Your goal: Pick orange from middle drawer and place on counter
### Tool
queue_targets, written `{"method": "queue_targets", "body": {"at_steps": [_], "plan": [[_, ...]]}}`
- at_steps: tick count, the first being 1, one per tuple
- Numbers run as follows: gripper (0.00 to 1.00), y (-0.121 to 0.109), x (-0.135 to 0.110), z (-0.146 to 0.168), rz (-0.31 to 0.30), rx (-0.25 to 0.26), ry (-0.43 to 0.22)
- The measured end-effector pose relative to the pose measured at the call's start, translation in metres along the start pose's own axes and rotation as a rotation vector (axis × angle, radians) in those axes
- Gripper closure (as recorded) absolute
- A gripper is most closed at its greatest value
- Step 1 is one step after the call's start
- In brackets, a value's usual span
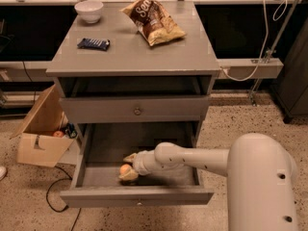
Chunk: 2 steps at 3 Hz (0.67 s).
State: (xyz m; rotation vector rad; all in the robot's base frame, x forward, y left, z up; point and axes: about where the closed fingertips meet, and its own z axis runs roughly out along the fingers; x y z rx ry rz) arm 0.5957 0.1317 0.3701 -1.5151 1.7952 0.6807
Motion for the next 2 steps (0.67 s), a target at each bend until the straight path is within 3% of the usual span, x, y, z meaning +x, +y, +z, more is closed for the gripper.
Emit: {"method": "queue_targets", "body": {"at_steps": [2], "plan": [[0.85, 0.0005, -0.0045, -0.0149, -0.035, -0.016, -0.060]]}}
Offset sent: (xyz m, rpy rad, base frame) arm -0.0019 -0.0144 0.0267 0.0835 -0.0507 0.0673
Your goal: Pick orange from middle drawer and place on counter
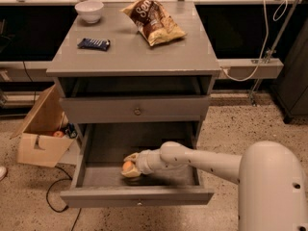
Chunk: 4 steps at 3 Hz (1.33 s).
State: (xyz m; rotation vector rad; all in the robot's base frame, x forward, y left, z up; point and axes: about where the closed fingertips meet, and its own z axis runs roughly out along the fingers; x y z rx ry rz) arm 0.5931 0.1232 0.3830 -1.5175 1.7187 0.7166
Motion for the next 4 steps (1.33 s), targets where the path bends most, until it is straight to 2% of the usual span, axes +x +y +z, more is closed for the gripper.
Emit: {"method": "queue_targets", "body": {"at_steps": [1, 2, 3, 4], "plan": [[1.00, -0.010, -0.051, -0.049, -0.112, -0.035, -0.126], [1.00, -0.010, -0.094, -0.107, -0.181, -0.083, -0.222], [1.00, 0.002, -0.131, -0.185, -0.188, -0.151, -0.301], [1.00, 0.000, -0.138, -0.191, -0.190, -0.143, -0.302]]}}
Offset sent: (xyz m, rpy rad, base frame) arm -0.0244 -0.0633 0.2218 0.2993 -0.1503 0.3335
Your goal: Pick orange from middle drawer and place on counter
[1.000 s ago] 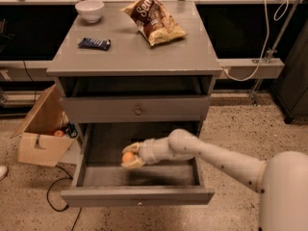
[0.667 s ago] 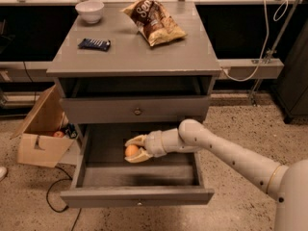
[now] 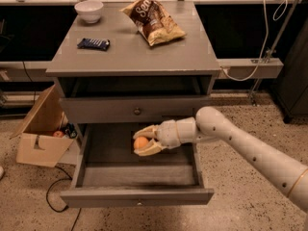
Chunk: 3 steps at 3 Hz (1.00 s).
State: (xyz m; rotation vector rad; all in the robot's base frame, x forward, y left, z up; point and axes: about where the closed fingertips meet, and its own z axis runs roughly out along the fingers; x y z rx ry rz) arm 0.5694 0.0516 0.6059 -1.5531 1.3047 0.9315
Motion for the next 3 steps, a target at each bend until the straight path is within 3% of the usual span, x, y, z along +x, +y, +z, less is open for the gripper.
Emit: {"method": "queue_targets", "body": {"at_steps": [1, 2, 3], "plan": [[1.00, -0.012, -0.046, -0.025, -0.021, 0.033, -0.005], [1.00, -0.044, -0.144, -0.080, -0.022, 0.150, 0.069], [1.00, -0.078, -0.229, -0.126, 0.016, 0.276, 0.152]]}}
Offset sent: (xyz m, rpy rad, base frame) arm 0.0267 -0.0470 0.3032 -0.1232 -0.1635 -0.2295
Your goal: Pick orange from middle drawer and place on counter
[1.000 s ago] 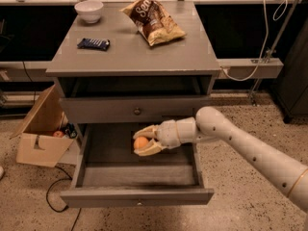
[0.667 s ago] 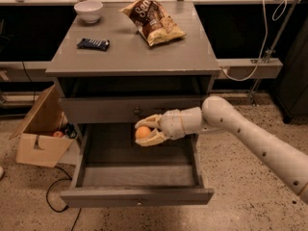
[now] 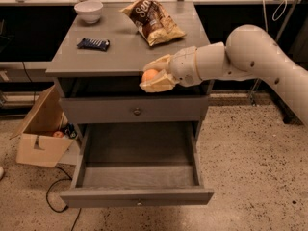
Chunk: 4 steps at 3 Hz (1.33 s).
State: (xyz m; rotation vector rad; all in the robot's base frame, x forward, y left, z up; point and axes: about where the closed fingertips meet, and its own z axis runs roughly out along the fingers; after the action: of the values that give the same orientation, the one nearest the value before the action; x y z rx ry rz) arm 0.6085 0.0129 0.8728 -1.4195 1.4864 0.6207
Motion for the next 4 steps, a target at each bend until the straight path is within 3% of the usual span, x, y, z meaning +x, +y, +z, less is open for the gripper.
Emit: {"method": "queue_targets", "body": {"at_steps": [1, 2, 3, 4], "plan": [[1.00, 0.000, 0.000, 0.000, -0.002, -0.001, 0.000], [1.00, -0.014, -0.003, 0.001, 0.016, 0.027, -0.011], [1.00, -0.057, -0.001, 0.002, 0.072, 0.085, 0.005], [1.00, -0.115, 0.006, -0.003, 0.174, 0.196, 0.048]]}}
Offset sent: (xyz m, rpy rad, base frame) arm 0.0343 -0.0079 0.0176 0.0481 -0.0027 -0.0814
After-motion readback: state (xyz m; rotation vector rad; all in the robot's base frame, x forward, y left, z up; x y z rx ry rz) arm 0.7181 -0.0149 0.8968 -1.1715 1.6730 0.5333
